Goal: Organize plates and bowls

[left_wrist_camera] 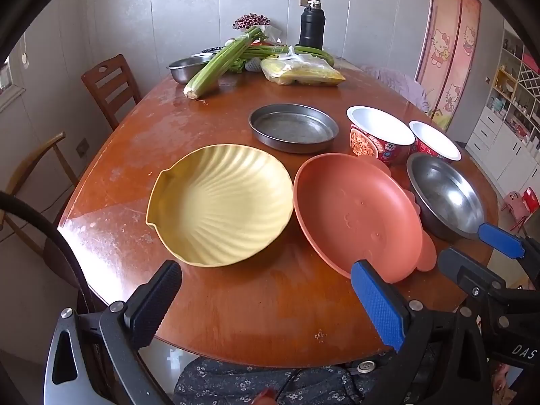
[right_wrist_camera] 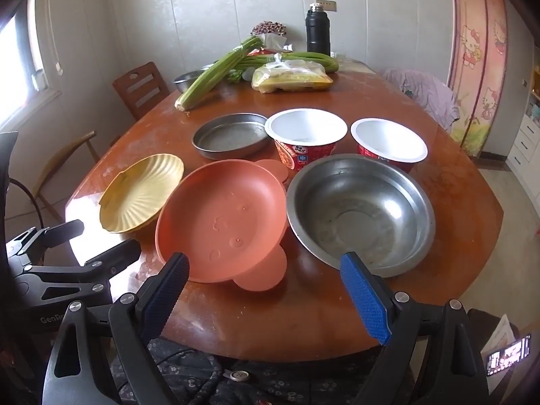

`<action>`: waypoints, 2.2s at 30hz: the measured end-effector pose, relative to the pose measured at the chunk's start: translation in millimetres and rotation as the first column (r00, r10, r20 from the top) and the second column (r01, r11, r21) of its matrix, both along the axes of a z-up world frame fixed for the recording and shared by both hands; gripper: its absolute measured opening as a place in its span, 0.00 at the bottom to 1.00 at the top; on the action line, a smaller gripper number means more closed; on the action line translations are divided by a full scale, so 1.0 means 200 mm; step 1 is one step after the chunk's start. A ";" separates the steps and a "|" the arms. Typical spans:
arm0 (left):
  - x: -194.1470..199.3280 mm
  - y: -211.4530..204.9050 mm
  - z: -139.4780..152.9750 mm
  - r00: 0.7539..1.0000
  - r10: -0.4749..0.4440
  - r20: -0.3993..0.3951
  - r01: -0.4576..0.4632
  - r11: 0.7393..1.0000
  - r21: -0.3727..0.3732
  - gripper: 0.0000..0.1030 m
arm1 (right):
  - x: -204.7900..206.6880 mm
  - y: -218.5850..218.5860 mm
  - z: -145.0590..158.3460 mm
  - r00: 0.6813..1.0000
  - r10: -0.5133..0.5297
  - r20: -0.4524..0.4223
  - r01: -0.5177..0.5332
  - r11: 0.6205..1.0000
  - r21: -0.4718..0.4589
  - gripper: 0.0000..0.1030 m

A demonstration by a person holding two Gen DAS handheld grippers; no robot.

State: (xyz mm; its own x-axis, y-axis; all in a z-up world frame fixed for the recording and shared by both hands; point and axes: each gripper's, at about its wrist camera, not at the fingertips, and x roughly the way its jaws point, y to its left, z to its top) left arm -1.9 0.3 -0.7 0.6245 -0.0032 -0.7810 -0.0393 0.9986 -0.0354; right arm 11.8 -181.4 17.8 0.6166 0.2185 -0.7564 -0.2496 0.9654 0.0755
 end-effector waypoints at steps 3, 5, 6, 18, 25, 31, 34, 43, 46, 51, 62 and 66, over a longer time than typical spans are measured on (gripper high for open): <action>-0.01 0.00 0.00 1.000 0.002 0.006 -0.002 1.000 0.002 0.98 | 0.00 0.00 0.00 1.000 0.001 0.003 -0.001 1.000 -0.004 0.89; -0.02 -0.01 0.00 1.000 0.002 0.008 -0.002 1.000 0.003 0.98 | 0.00 0.01 0.00 1.000 0.004 0.003 -0.004 1.000 -0.009 0.89; -0.02 -0.01 0.00 1.000 0.004 0.008 -0.004 1.000 0.003 0.98 | 0.00 0.01 0.00 1.000 0.004 0.005 -0.004 1.000 -0.012 0.89; -0.03 0.00 0.00 1.000 -0.002 0.010 0.002 1.000 -0.003 0.98 | -0.01 0.02 -0.01 1.000 0.009 0.003 -0.009 1.000 -0.016 0.89; -0.04 0.00 0.02 1.000 -0.004 0.018 0.004 1.000 0.003 0.98 | -0.03 0.01 0.01 1.000 0.005 0.013 -0.005 1.000 -0.015 0.89; -0.04 -0.02 0.02 1.000 -0.008 0.016 0.008 1.000 0.008 0.98 | -0.03 0.02 0.01 1.000 0.010 0.017 -0.010 1.000 -0.021 0.89; -0.04 -0.02 0.02 1.000 -0.009 0.019 0.009 1.000 0.009 0.98 | -0.03 0.01 0.02 1.000 0.011 0.017 -0.011 1.000 -0.020 0.89; -0.04 -0.02 0.03 1.000 -0.007 0.022 0.006 1.000 0.015 0.98 | -0.02 0.01 0.02 1.000 0.010 0.021 -0.010 1.000 -0.020 0.89; -0.04 -0.02 0.03 1.000 -0.006 0.023 0.006 1.000 0.015 0.98 | -0.03 0.01 0.02 1.000 0.013 0.023 -0.012 1.000 -0.020 0.89; -0.04 -0.02 0.03 1.000 -0.006 0.024 0.005 1.000 0.016 0.98 | -0.03 0.01 0.02 1.000 0.015 0.024 -0.015 1.000 -0.019 0.89; -0.04 0.00 0.01 1.000 0.006 0.019 -0.006 1.000 0.013 0.98 | -0.03 0.02 0.04 0.999 0.024 0.039 -0.023 1.000 -0.019 0.89; -0.03 0.02 0.00 1.000 0.012 0.018 -0.012 1.000 0.009 0.98 | -0.01 0.04 0.06 0.998 0.041 0.045 -0.041 0.999 -0.018 0.89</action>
